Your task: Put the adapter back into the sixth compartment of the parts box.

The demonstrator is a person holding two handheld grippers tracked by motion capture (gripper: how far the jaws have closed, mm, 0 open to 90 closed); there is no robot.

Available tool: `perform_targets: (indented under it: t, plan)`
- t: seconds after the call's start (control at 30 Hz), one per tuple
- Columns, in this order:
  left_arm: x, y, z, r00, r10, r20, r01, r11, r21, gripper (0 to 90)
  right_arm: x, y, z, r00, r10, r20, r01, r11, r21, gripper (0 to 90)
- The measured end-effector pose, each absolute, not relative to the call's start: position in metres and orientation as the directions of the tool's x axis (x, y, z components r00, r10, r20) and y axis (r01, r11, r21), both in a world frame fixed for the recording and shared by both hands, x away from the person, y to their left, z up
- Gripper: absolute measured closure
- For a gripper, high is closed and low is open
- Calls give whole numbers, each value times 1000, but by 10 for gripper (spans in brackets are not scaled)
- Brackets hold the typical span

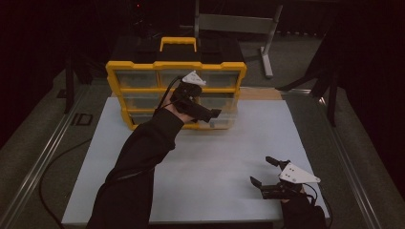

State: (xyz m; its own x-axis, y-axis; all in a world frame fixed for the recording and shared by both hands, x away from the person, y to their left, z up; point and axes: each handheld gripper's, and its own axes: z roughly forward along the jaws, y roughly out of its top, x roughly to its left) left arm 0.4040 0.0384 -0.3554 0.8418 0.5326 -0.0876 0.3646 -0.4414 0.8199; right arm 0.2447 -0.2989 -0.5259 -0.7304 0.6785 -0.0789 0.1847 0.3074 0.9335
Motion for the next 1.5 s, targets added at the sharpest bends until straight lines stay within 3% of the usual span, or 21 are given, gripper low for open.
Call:
perform_targets:
  t: [0.73,1.5]
  plan:
    - [376,75,-379,878,471,-85,320,-446,836,0,244,-298,-526,-729,680,-82,188,314,931,86]
    - [330,106,-422,866,499,-20,286,-463,839,0,245,-296,-526,-728,681,-80,195,318,928,86]
